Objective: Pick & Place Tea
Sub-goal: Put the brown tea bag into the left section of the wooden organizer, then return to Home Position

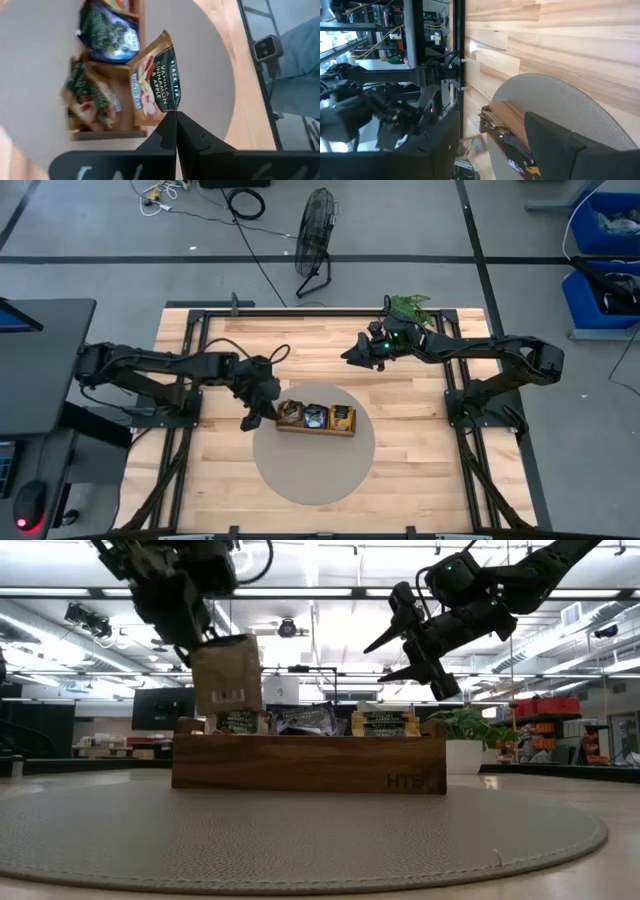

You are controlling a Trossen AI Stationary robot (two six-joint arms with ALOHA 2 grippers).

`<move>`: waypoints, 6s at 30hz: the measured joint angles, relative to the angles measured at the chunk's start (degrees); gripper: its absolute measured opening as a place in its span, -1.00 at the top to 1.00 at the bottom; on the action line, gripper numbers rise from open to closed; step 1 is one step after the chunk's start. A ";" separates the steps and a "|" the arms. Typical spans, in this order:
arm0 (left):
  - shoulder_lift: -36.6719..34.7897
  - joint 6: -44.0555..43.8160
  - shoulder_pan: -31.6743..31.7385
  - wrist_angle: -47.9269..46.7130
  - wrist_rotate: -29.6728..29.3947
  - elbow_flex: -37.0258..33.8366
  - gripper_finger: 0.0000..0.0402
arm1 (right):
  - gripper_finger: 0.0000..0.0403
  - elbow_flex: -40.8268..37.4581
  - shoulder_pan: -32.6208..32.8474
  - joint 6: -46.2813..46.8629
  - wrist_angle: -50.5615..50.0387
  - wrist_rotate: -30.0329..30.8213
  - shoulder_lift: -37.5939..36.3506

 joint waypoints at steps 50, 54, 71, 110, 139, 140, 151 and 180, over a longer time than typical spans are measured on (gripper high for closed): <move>-6.17 -17.51 2.57 12.90 -15.91 3.71 0.70 | -0.15 0.02 10.16 -45.16 6.73 10.98 -18.50; -9.28 -3.72 2.26 13.85 -18.63 5.31 0.70 | -0.15 -0.04 10.59 -56.19 1.03 10.90 -22.70; -14.10 3.51 -0.08 27.17 -11.70 5.11 0.70 | -0.15 -0.60 14.63 -62.63 5.60 7.62 -31.93; -48.52 -12.92 -3.12 51.27 -20.33 -38.71 0.70 | -0.15 -27.26 26.69 -61.83 -1.56 20.55 -66.24; -70.89 -9.41 -3.19 29.15 -22.26 -38.69 0.70 | -0.15 -39.23 26.67 -62.36 -6.27 21.97 -77.89; -70.90 -9.18 -3.19 29.17 -22.26 -38.69 0.70 | -0.15 -39.26 26.67 -62.37 -7.10 22.00 -77.85; -70.90 -0.62 -3.16 27.87 -22.66 -40.26 0.70 | -0.15 -39.26 26.60 -62.89 -11.80 24.88 -77.83; -70.40 -9.13 -3.14 31.90 -32.67 -46.43 0.70 | -0.15 -39.23 26.58 -64.00 -11.65 25.57 -77.81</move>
